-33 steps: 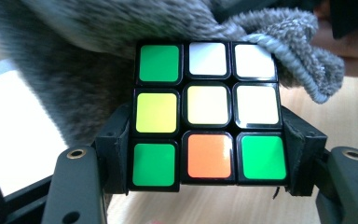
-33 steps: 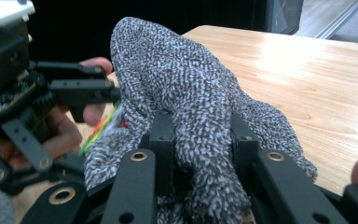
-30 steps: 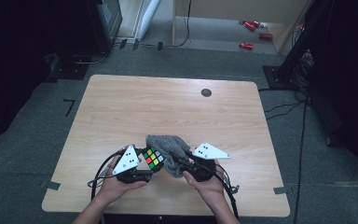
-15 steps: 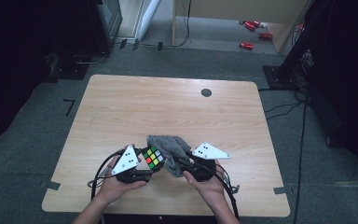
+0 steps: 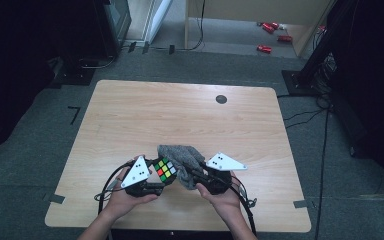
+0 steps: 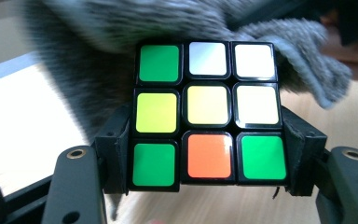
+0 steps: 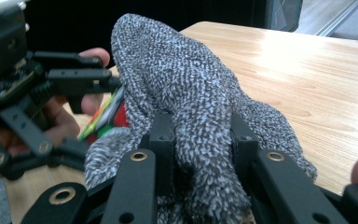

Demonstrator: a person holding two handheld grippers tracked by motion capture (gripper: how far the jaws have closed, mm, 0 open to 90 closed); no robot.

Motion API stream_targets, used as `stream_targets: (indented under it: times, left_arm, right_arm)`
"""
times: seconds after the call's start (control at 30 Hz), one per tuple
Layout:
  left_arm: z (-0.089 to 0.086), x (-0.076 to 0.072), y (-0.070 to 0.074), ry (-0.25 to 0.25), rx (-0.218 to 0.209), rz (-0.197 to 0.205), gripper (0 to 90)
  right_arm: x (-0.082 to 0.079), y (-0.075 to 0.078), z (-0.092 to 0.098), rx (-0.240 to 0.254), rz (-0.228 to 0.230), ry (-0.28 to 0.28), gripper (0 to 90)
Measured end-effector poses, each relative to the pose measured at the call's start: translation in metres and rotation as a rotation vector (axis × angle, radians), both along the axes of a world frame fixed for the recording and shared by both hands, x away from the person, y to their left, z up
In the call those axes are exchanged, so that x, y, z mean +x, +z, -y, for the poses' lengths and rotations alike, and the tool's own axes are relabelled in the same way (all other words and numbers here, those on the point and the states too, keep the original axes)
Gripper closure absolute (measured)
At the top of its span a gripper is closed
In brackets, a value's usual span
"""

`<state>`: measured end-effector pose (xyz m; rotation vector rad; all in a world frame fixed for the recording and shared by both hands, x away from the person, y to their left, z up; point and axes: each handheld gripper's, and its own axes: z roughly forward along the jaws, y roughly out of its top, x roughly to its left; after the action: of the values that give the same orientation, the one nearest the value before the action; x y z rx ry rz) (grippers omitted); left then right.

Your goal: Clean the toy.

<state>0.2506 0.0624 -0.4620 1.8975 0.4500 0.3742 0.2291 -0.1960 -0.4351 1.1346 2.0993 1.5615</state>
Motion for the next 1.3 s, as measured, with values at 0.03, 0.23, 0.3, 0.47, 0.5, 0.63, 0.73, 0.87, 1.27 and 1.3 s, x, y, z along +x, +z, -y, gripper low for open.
stream_targets:
  times: [0.03,0.23,0.3,0.47,0.5,0.63,0.73,0.87,1.27,1.3]
  left_arm:
    - [-0.001,0.0,0.0,0.003,-0.004,0.0,34.4]
    - [0.007,-0.003,-0.004,-0.027,0.019,-0.006,34.4]
    - [0.01,-0.005,-0.005,-0.043,0.027,-0.002,34.4]
    - [0.009,-0.005,-0.003,-0.042,0.025,0.009,34.4]
    - [0.007,-0.004,-0.002,-0.036,0.022,0.01,34.4]
    - [-0.001,0.0,0.001,-0.009,-0.003,0.005,34.4]
    - [-0.004,0.002,0.001,0.004,-0.015,-0.003,34.4]
    - [0.001,0.001,-0.002,-0.006,-0.006,-0.019,34.4]
    - [0.0,0.0,0.0,-0.006,-0.028,-0.02,34.4]
    - [-0.001,0.001,-0.001,0.001,-0.036,-0.024,34.4]
  right_arm:
    - [-0.001,0.001,-0.001,-0.005,0.006,0.004,70.3]
    - [-0.006,0.008,-0.005,-0.006,0.033,0.023,70.3]
    - [-0.007,0.01,-0.006,-0.008,0.045,0.026,70.2]
    - [-0.004,0.005,-0.002,-0.017,0.032,0.005,70.2]
    - [-0.003,0.003,-0.001,-0.023,0.028,0.0,70.3]
    - [-0.002,0.001,-0.001,-0.028,0.024,0.0,70.3]
    - [-0.003,0.003,-0.003,-0.024,0.027,0.008,70.3]
    - [-0.007,0.008,-0.006,-0.015,0.037,0.025,70.3]
    - [-0.001,-0.002,-0.001,-0.065,0.038,-0.017,70.3]
    - [-0.001,-0.002,-0.001,-0.061,0.036,-0.016,70.3]
